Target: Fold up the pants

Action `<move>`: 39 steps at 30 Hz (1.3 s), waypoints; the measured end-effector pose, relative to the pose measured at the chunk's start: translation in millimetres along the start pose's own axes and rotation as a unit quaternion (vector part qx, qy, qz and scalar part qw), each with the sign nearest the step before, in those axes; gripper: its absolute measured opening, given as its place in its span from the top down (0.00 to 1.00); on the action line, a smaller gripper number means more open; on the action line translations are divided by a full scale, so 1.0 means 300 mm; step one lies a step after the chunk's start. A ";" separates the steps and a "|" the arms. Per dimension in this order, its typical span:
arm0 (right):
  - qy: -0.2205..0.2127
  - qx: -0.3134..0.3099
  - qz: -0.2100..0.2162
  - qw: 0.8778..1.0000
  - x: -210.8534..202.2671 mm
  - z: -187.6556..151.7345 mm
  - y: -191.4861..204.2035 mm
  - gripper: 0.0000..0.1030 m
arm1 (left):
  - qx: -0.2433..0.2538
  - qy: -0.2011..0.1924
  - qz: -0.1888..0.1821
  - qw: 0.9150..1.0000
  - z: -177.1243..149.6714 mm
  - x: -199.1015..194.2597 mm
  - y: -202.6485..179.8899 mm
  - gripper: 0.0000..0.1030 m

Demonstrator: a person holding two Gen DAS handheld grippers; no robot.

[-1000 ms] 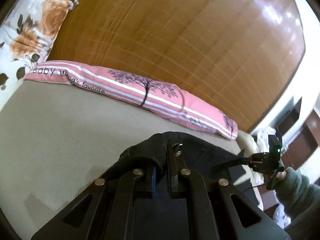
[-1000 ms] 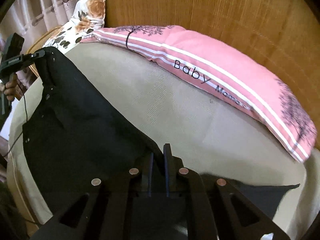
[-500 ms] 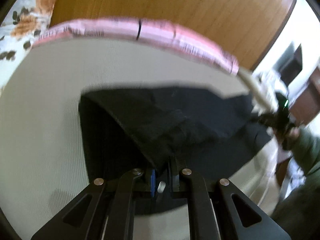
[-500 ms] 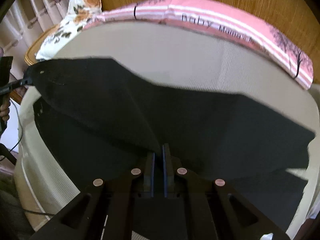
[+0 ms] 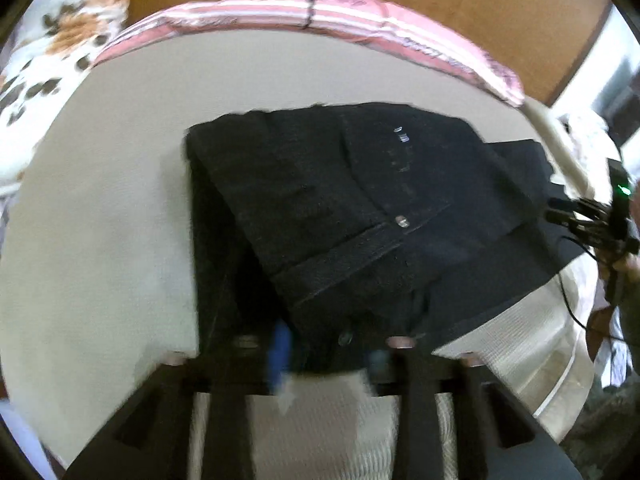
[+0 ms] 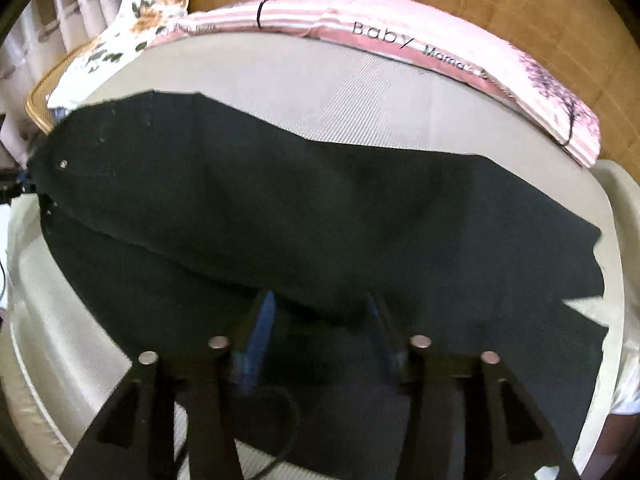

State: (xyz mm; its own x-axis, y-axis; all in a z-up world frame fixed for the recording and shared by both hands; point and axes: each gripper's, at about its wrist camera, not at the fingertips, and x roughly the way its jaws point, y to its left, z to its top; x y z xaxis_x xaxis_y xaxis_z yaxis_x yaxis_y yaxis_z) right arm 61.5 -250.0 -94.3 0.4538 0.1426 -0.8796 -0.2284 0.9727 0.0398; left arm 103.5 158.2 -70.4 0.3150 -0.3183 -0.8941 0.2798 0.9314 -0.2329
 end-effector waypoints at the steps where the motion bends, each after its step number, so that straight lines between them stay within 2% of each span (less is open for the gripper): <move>1: -0.003 0.012 0.009 1.000 -0.014 -0.010 -0.004 0.56 | -0.013 0.004 0.006 1.000 -0.014 -0.009 0.017 0.42; 4: -0.008 0.058 0.041 0.997 -0.036 -0.052 -0.030 0.56 | -0.059 0.002 -0.009 0.998 -0.052 -0.049 0.050 0.41; 6: -0.011 0.097 0.071 0.993 -0.040 -0.075 -0.058 0.56 | -0.116 -0.003 -0.055 0.992 -0.077 -0.074 0.074 0.41; 7: -0.012 0.113 0.083 0.990 -0.041 -0.091 -0.069 0.56 | -0.152 -0.007 -0.090 0.984 -0.092 -0.084 0.082 0.41; 8: -0.015 0.133 0.097 0.986 -0.038 -0.103 -0.087 0.56 | -0.172 -0.010 -0.110 0.979 -0.100 -0.086 0.082 0.41; 12: -0.029 0.239 0.152 0.958 -0.007 -0.161 -0.162 0.55 | -0.240 -0.017 -0.163 0.957 -0.119 -0.051 0.071 0.41; 13: -0.032 0.258 0.160 0.952 -0.003 -0.171 -0.176 0.54 | -0.257 -0.021 -0.169 0.951 -0.119 -0.032 0.069 0.41; 15: -0.039 0.297 0.172 0.938 0.015 -0.189 -0.210 0.54 | -0.277 -0.032 -0.168 0.945 -0.113 -0.011 0.071 0.41; 18: -0.050 0.332 0.183 0.924 0.037 -0.202 -0.244 0.55 | -0.311 -0.037 -0.163 0.936 -0.115 0.022 0.088 0.41; 20: -0.057 0.346 0.183 0.918 0.056 -0.203 -0.263 0.54 | -0.330 -0.044 -0.158 0.930 -0.109 0.040 0.099 0.41; 22: -0.063 0.372 0.189 0.907 0.085 -0.204 -0.287 0.55 | -0.342 -0.054 -0.152 0.926 -0.104 0.053 0.106 0.46; 24: -0.079 0.396 0.197 0.893 0.109 -0.204 -0.310 0.58 | -0.344 -0.059 -0.134 0.927 -0.093 0.061 0.106 0.63; 26: -0.088 0.409 0.193 0.887 0.123 -0.193 -0.330 0.66 | -0.350 -0.062 -0.128 0.926 -0.088 0.069 0.117 0.70; 29: -0.093 0.429 0.188 0.879 0.147 -0.181 -0.365 0.78 | -0.354 -0.061 -0.124 0.925 -0.086 0.075 0.131 0.75; 31: -0.093 0.441 0.196 0.871 0.157 -0.184 -0.388 0.84 | -0.337 -0.061 -0.109 0.933 -0.075 0.074 0.119 0.77; 32: -0.092 0.442 0.193 0.871 0.158 -0.179 -0.389 0.90 | -0.330 -0.060 -0.102 0.936 -0.074 0.073 0.116 0.78; 34: -0.090 0.431 0.178 0.880 0.140 -0.175 -0.386 0.93 | -0.325 -0.057 -0.096 0.939 -0.067 0.074 0.111 0.79; 36: -0.093 0.404 0.148 0.898 0.084 -0.151 -0.357 0.94 | -0.318 -0.049 -0.094 0.942 -0.057 0.073 0.111 0.81; 39: -0.103 0.367 0.115 0.917 -0.005 -0.129 -0.318 0.94 | -0.295 -0.040 -0.086 0.951 -0.042 0.062 0.111 0.81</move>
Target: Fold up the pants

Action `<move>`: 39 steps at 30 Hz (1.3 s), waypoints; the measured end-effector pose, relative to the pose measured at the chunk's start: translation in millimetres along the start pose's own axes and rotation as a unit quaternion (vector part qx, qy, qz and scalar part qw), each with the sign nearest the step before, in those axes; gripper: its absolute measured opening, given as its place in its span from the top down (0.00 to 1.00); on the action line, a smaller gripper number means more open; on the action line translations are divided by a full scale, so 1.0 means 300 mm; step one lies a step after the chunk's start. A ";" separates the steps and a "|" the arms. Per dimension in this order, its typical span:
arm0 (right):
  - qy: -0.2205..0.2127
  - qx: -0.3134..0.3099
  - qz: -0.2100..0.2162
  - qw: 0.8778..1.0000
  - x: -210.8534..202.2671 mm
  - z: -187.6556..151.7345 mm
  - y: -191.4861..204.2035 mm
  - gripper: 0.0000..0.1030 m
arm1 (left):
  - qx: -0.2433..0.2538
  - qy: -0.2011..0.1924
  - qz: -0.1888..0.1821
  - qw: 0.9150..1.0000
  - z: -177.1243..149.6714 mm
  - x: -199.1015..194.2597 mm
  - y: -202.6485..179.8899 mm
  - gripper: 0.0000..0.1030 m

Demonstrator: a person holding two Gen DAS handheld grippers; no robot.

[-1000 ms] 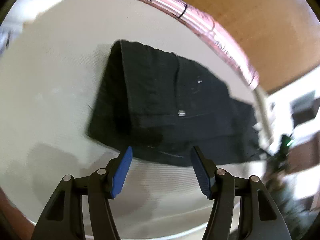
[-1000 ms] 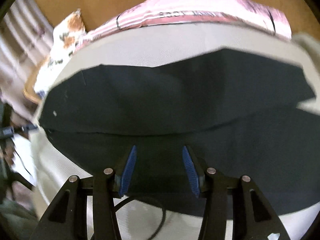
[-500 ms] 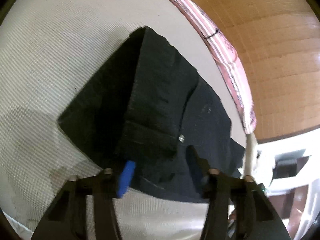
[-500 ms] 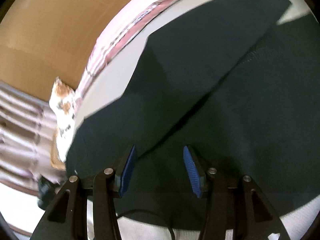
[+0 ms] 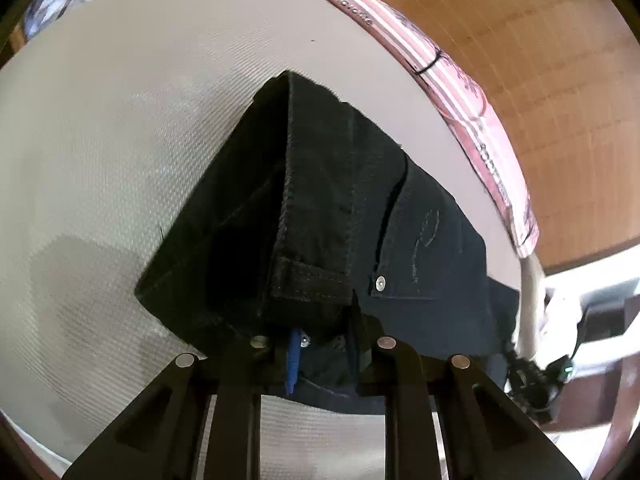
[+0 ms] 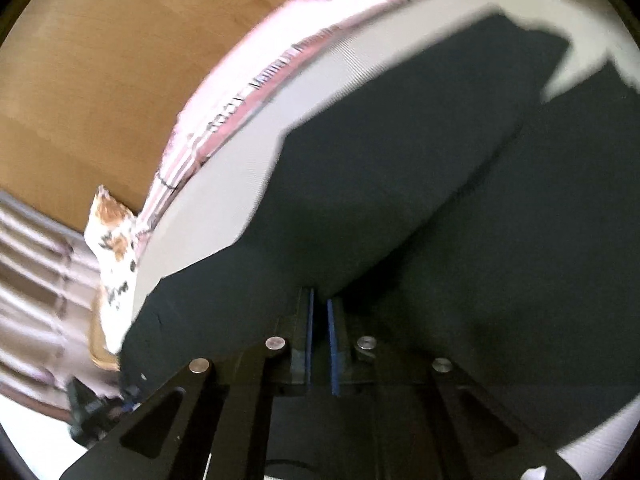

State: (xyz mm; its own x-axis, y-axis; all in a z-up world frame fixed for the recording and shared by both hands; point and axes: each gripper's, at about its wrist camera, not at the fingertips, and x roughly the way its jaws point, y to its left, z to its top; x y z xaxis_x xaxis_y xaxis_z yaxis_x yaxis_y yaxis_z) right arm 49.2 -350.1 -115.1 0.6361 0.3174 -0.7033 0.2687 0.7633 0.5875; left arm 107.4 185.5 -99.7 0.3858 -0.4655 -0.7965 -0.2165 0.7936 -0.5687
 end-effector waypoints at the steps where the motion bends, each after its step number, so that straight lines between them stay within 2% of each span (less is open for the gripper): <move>1: -0.003 -0.013 -0.010 1.000 -0.026 -0.005 0.021 0.94 | 0.011 0.003 0.005 1.000 0.004 -0.009 -0.007 0.81; 8: 0.007 -0.068 -0.065 0.996 -0.131 -0.129 0.113 0.95 | 0.071 0.020 0.039 0.996 0.026 -0.056 -0.019 0.82; 13: 0.039 -0.059 -0.078 0.994 -0.127 -0.232 0.090 0.96 | 0.118 0.032 0.075 0.990 0.032 -0.048 -0.017 0.82; 16: 0.060 -0.049 -0.083 0.993 -0.109 -0.275 0.070 0.96 | 0.128 0.033 0.084 0.988 0.028 -0.040 -0.010 0.82; 21: 0.094 -0.026 -0.097 0.990 -0.046 -0.318 0.024 0.96 | 0.166 0.030 0.124 0.978 -0.004 -0.017 -0.026 0.82; 24: 0.096 -0.031 -0.101 0.990 -0.032 -0.323 0.029 0.96 | 0.178 0.026 0.138 0.974 -0.022 -0.011 -0.037 0.81; 27: 0.097 -0.028 -0.093 0.991 -0.030 -0.321 0.029 0.95 | 0.184 0.023 0.155 0.970 -0.039 0.002 -0.046 0.80; 31: 0.097 0.026 -0.052 0.994 -0.042 -0.313 -0.021 0.91 | 0.188 0.021 0.160 0.969 -0.066 -0.027 -0.069 0.76; 36: 0.083 0.106 0.007 0.991 -0.070 -0.290 -0.112 0.79 | 0.198 0.015 0.139 0.970 -0.106 -0.105 -0.098 0.72; 39: 0.067 0.138 0.014 0.988 -0.098 -0.274 -0.165 0.72 | 0.223 0.006 0.147 0.964 -0.142 -0.136 -0.145 0.70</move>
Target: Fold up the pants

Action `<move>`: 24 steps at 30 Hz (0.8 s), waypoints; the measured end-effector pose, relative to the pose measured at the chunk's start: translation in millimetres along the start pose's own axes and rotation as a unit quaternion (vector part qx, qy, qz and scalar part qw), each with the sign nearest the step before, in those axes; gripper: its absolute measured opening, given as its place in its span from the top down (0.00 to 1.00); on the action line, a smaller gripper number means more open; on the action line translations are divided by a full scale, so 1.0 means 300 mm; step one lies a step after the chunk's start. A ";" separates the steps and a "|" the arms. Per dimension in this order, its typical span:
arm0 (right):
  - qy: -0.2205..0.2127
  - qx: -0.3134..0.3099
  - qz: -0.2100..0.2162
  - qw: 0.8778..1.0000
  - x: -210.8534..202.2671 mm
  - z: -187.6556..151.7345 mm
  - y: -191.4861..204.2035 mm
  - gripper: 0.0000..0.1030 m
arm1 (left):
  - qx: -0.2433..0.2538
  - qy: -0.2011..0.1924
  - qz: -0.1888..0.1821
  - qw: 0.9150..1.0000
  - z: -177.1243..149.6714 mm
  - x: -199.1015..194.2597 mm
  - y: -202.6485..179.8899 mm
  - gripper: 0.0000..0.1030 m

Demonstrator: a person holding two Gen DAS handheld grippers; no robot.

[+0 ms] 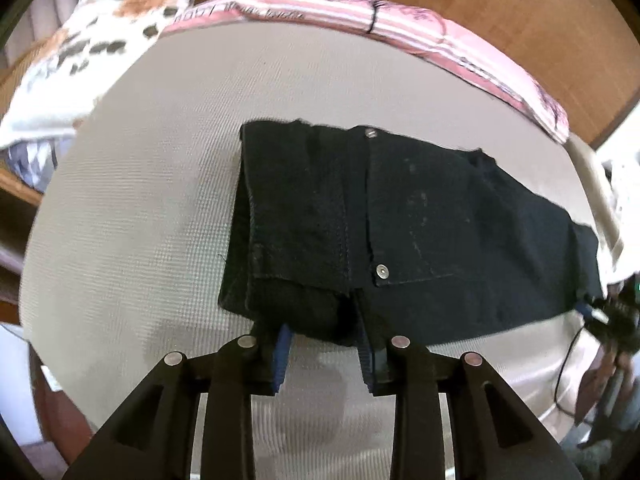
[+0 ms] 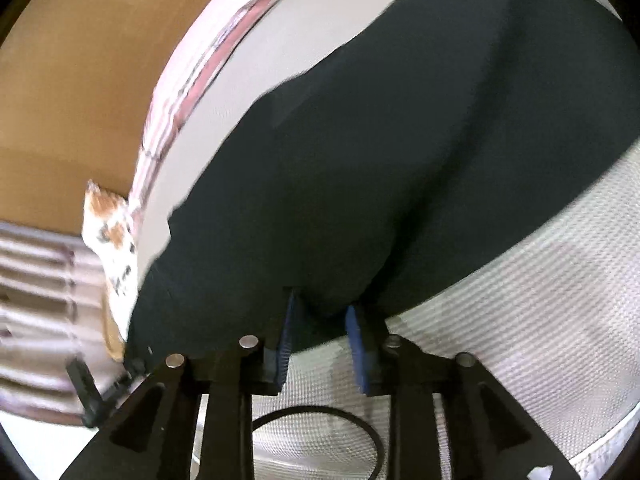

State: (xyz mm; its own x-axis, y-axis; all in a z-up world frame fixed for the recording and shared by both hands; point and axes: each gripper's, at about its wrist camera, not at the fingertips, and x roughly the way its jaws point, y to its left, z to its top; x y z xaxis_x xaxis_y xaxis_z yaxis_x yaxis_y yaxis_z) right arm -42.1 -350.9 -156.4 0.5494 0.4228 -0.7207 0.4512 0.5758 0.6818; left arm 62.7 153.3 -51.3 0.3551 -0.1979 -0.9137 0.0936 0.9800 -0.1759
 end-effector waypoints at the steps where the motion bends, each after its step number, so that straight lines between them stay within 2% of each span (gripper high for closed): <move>1: -0.002 0.008 0.003 1.000 -0.010 0.008 -0.013 0.70 | 0.012 -0.005 0.006 1.000 -0.008 -0.015 -0.021 0.69; 5: -0.029 0.022 -0.003 0.999 -0.077 0.057 -0.062 0.68 | 0.029 0.001 0.029 0.999 -0.005 -0.002 -0.041 0.65; 8: -0.049 0.019 -0.023 0.998 -0.122 0.107 -0.084 0.68 | -0.002 0.019 0.036 0.999 0.015 0.045 0.004 0.63; 10: -0.065 0.011 -0.036 0.997 -0.154 0.146 -0.098 0.68 | -0.020 0.012 0.030 0.999 0.014 0.036 0.011 0.63; 14: -0.091 0.026 -0.050 0.994 -0.194 0.240 -0.163 0.67 | 0.036 -0.027 0.051 0.998 -0.008 -0.025 -0.060 0.63; 16: -0.102 0.034 -0.057 0.993 -0.205 0.288 -0.196 0.67 | 0.051 -0.018 0.063 0.997 -0.015 -0.025 -0.072 0.63; 18: -0.109 0.038 -0.062 0.991 -0.204 0.342 -0.216 0.67 | 0.045 -0.011 0.069 0.997 -0.019 -0.025 -0.062 0.63; 20: -0.112 0.047 -0.061 0.991 -0.203 0.380 -0.233 0.67 | 0.039 -0.010 0.092 0.995 -0.021 -0.031 -0.046 0.63; 22: -0.115 0.051 -0.058 0.990 -0.200 0.409 -0.247 0.67 | 0.052 -0.029 0.115 0.992 -0.021 -0.059 -0.062 0.63; 24: -0.116 0.050 -0.058 0.990 -0.193 0.427 -0.253 0.67 | 0.084 -0.059 0.120 0.987 -0.015 -0.094 -0.121 0.62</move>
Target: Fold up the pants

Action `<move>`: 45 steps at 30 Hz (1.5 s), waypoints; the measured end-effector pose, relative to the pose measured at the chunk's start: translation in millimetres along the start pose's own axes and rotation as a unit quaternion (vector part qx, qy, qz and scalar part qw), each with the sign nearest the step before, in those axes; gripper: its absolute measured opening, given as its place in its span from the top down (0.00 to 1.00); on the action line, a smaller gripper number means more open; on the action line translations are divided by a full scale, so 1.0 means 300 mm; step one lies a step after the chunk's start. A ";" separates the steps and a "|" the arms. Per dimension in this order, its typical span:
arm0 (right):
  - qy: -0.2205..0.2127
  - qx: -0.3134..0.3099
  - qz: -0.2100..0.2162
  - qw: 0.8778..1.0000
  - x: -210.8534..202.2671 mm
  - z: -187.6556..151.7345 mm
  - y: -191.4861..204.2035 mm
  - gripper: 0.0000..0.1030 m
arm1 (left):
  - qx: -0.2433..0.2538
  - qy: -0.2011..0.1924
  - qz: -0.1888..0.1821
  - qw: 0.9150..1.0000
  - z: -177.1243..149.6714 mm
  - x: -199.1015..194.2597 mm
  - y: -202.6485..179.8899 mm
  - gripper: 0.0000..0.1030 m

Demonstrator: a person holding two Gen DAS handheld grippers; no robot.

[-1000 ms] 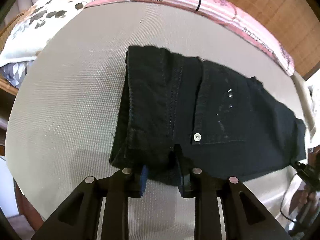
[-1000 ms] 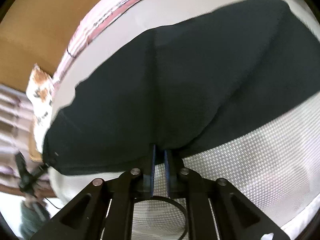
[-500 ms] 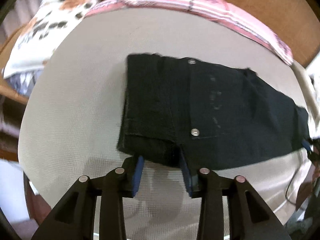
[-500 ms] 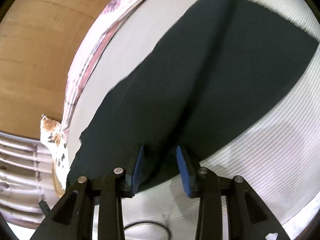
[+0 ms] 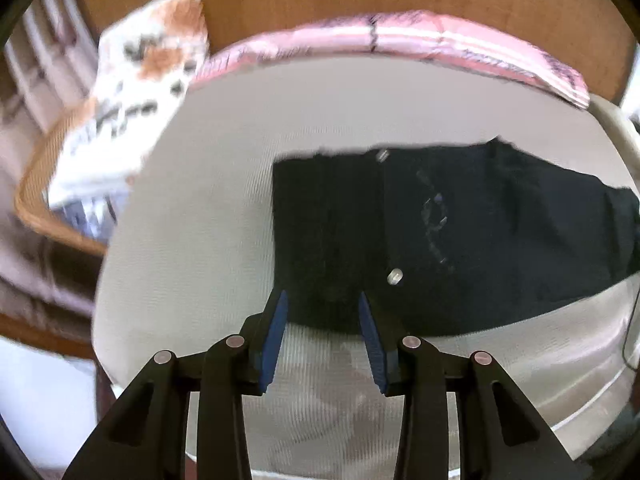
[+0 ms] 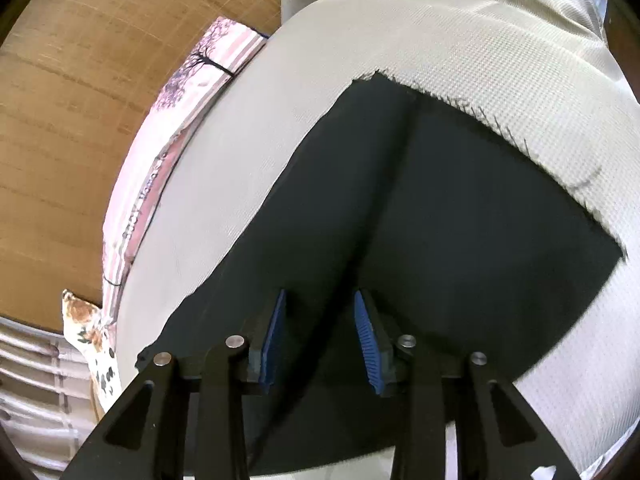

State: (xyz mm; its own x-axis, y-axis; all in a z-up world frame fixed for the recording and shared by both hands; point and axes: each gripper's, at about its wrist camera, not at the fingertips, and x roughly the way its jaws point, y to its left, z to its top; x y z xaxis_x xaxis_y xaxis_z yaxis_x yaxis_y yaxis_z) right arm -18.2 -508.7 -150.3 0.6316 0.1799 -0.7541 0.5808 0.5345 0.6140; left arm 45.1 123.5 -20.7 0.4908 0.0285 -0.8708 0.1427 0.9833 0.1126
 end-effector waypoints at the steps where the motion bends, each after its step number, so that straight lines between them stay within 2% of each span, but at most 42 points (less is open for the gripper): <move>1: 0.000 0.000 0.004 1.000 0.001 0.004 0.002 0.67 | 0.013 -0.017 -0.004 1.000 0.010 -0.022 -0.025 0.62; 4: -0.004 -0.011 0.013 1.000 -0.003 0.011 0.020 0.86 | 0.071 -0.074 -0.050 0.993 0.051 -0.077 -0.164 0.55; 5: -0.004 -0.014 0.014 1.000 -0.007 0.015 0.024 0.87 | 0.092 -0.087 -0.079 0.989 0.066 -0.085 -0.226 0.54; 7: -0.005 -0.018 0.020 1.000 -0.015 0.025 0.044 0.90 | 0.136 -0.093 -0.145 0.976 0.094 -0.076 -0.363 0.54; 8: -0.004 -0.017 0.022 1.000 -0.019 0.031 0.050 0.91 | 0.151 -0.094 -0.166 0.970 0.102 -0.067 -0.418 0.54; 11: 0.004 -0.010 0.036 0.999 -0.024 0.062 0.084 0.91 | 0.214 -0.094 -0.230 0.945 0.117 -0.034 -0.634 0.54; 13: 0.012 -0.020 0.041 0.999 -0.020 0.078 0.124 0.92 | 0.258 -0.094 -0.261 0.925 0.109 -0.010 -0.781 0.54; 15: 0.022 -0.036 0.034 0.999 -0.009 0.093 0.174 0.92 | 0.289 -0.086 -0.286 0.910 0.091 0.009 -0.893 0.54; 18: 0.038 -0.064 0.025 0.997 0.030 0.116 0.261 0.91 | 0.323 -0.071 -0.309 0.892 0.063 0.037 -1.033 0.54; 21: 0.052 -0.083 0.021 0.995 0.084 0.133 0.323 0.91 | 0.348 -0.056 -0.318 0.880 0.031 0.062 -1.139 0.54; 25: 0.077 -0.095 0.021 0.992 0.168 0.151 0.383 0.91 | 0.358 -0.040 -0.309 0.880 0.009 0.111 -1.226 0.54; 28: 0.102 -0.107 0.032 0.988 0.238 0.156 0.426 0.88 | 0.352 -0.037 -0.286 0.891 -0.013 0.140 -1.266 0.54; 30: 0.130 -0.123 0.050 0.983 0.292 0.153 0.457 0.80 | 0.334 -0.032 -0.278 0.900 0.001 0.169 -1.267 0.54; 31: 0.140 -0.124 0.062 0.980 0.308 0.152 0.467 0.72 | 0.326 -0.029 -0.277 0.904 0.008 0.179 -1.250 0.54; 32: 0.143 -0.123 0.072 0.979 0.315 0.153 0.476 0.70 | 0.312 -0.023 -0.282 0.907 0.020 0.193 -1.242 0.55; 34: 0.141 -0.132 0.087 0.977 0.312 0.166 0.500 0.70 | 0.293 -0.009 -0.308 0.905 0.028 0.207 -1.229 0.68; 36: 0.126 -0.143 0.094 0.977 0.280 0.188 0.510 0.70 | 0.289 -0.010 -0.312 0.905 0.036 0.209 -1.218 0.77; 39: 0.105 -0.146 0.085 0.980 0.223 0.246 0.481 0.70 | 0.284 -0.019 -0.314 0.906 0.034 0.210 -1.210 0.82; 42: 0.084 -0.132 0.052 0.986 0.194 0.318 0.408 0.70 | 0.270 -0.013 -0.323 0.907 0.039 0.222 -1.195 0.84; 45: 0.083 -0.103 0.020 0.991 0.218 0.367 0.311 0.70 | 0.263 -0.009 -0.327 0.908 0.042 0.227 -1.193 0.85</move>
State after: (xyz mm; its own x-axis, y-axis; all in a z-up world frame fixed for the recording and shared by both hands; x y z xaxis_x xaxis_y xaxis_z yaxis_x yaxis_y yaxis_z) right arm 133.9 -538.0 -116.6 0.5491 0.3281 -0.7687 0.4298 0.6780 0.5964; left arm 38.2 -228.7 -114.4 0.1672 -0.5382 -0.8261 0.7974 0.5666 -0.2078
